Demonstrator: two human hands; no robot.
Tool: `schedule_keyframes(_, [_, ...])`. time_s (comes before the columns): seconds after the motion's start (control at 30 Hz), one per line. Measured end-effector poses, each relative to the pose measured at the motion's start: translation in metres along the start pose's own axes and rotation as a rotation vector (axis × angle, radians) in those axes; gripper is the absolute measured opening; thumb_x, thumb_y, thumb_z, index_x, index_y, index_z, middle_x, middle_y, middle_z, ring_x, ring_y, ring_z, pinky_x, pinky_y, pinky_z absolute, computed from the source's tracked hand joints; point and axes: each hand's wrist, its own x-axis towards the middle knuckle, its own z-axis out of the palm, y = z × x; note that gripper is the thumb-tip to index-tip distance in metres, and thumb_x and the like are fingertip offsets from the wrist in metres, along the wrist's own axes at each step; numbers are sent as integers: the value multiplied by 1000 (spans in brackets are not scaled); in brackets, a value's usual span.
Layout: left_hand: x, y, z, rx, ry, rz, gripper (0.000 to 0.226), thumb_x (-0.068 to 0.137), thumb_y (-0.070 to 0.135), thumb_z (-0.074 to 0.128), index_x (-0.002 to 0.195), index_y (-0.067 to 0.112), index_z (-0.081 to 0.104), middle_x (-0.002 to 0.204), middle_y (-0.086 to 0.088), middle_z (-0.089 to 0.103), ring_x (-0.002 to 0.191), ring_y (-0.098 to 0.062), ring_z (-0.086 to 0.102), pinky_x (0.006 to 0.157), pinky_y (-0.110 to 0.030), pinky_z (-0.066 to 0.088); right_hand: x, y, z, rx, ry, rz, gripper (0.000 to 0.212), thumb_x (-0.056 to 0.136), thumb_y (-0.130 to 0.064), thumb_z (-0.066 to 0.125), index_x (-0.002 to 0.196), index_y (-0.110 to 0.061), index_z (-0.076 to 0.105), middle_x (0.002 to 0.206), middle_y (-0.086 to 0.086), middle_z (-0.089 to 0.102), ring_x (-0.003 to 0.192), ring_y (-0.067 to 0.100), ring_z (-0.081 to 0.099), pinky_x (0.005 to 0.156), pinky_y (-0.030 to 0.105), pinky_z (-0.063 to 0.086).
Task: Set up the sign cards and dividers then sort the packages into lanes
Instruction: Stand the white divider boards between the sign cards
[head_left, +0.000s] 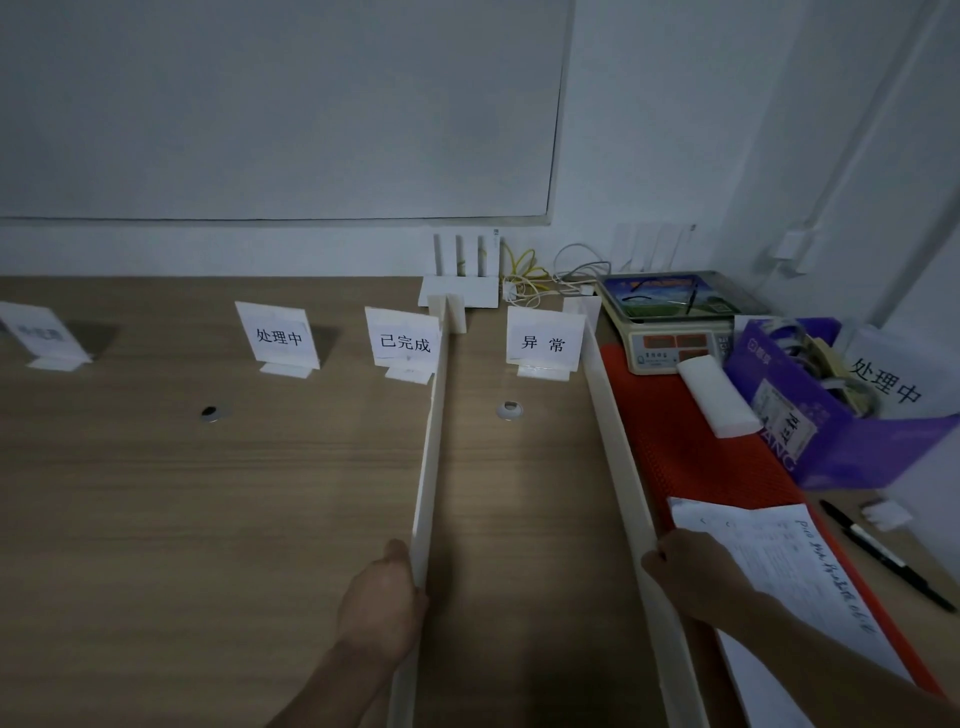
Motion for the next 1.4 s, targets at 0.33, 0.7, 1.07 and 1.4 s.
schedule_keyframes(0.33, [-2,-2,4,-12,-2,-8,31,90,28,55,114,11,43,114,-10,67,110,-32,64,86,-37,48,-3,4,-5,-5,-30,-1,23,101,-30,56,83,-19,64,71,-4,64,57,4,59,54,15,47])
schedule_keyframes(0.7, [-8,0,2,-44,-14,-22,28,88,28,56,99,17,32,112,-10,68,108,-31,65,84,-36,49,-5,12,-9,-38,-39,-1,24,100,-31,58,81,-17,65,67,-4,63,52,2,59,52,14,45])
schedule_keyframes(1.07, [-13,2,7,-53,12,-38,38,88,33,56,115,13,39,112,-9,70,109,-31,65,83,-36,49,-14,9,-17,-57,-48,6,31,101,-42,55,82,-19,63,69,-5,65,55,3,62,55,15,50])
schedule_keyframes(1.4, [-16,6,7,-71,-3,-59,44,87,38,59,119,13,40,114,-9,69,109,-32,65,85,-36,50,-21,6,-24,-66,-45,-3,30,101,-48,54,80,-26,54,75,-7,65,64,2,66,58,14,50])
